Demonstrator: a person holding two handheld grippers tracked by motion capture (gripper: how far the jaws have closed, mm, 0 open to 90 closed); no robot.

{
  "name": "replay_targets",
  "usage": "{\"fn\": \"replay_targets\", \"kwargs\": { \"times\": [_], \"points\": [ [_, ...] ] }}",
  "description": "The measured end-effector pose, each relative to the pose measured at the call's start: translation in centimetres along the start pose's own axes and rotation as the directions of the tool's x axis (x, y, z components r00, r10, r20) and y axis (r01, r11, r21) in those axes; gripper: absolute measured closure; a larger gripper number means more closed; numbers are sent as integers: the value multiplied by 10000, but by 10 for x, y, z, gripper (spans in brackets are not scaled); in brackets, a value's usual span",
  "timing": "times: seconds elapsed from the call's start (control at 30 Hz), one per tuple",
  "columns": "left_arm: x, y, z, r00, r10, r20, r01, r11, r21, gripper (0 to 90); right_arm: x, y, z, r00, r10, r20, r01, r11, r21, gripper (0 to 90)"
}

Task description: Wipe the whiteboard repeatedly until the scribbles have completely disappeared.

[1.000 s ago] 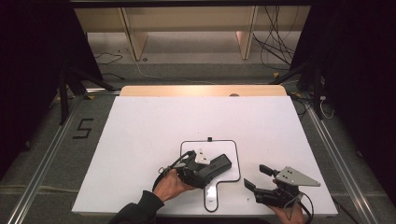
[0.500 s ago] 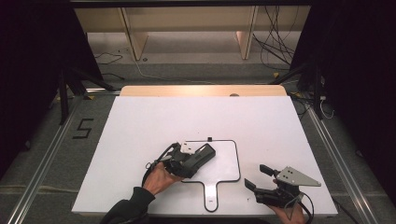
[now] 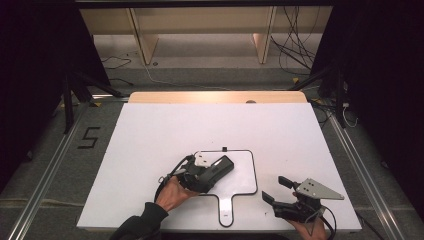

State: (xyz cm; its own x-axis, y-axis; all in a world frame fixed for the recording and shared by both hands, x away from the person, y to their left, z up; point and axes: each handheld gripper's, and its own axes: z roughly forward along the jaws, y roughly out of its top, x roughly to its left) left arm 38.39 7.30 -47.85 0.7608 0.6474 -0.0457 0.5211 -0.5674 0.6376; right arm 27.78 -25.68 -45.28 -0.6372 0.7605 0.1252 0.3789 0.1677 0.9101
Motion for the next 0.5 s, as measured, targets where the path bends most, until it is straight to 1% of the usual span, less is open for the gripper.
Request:
{"fn": "replay_targets", "kwargs": {
  "times": [0.07,0.13,0.17,0.23,0.3,0.33,0.37,0.43,0.5],
  "points": [
    [1,-1,-2,9999,65,-127,-64,10000,59,406,0,0,0,10000,-5,7,5,10000,-9,220],
    [-1,-3,-3,9999,98,-126,-97,9999,108,406,0,0,0,10000,5,8,-5,10000,-8,220],
    [-3,-3,-4,9999,149,-48,-148,9998,115,406,0,0,0,10000,4,4,-4,10000,-10,219],
    [-7,-4,-4,9997,259,4,-259,9996,115,405,0,0,0,10000,12,-1,-12,10000,-25,220],
    [-14,-4,-3,9993,311,227,-313,9995,71,406,0,0,0,10000,11,-4,-11,10000,-15,220],
    [-19,-4,-3,9987,417,305,-419,9991,63,405,0,0,0,10000,4,-3,-4,10000,-3,220],
    [-24,-4,-3,9976,629,277,-632,9980,92,405,0,0,0,10000,-21,-7,21,10000,18,220],
    [-29,-3,-2,9964,777,347,-779,9969,55,405,0,0,0,10000,-25,1,25,10000,9,220],
    [-25,-2,0,9973,630,389,-631,9980,15,405,0,0,0,10000,-8,7,8,10000,9,220]
  ]
}}
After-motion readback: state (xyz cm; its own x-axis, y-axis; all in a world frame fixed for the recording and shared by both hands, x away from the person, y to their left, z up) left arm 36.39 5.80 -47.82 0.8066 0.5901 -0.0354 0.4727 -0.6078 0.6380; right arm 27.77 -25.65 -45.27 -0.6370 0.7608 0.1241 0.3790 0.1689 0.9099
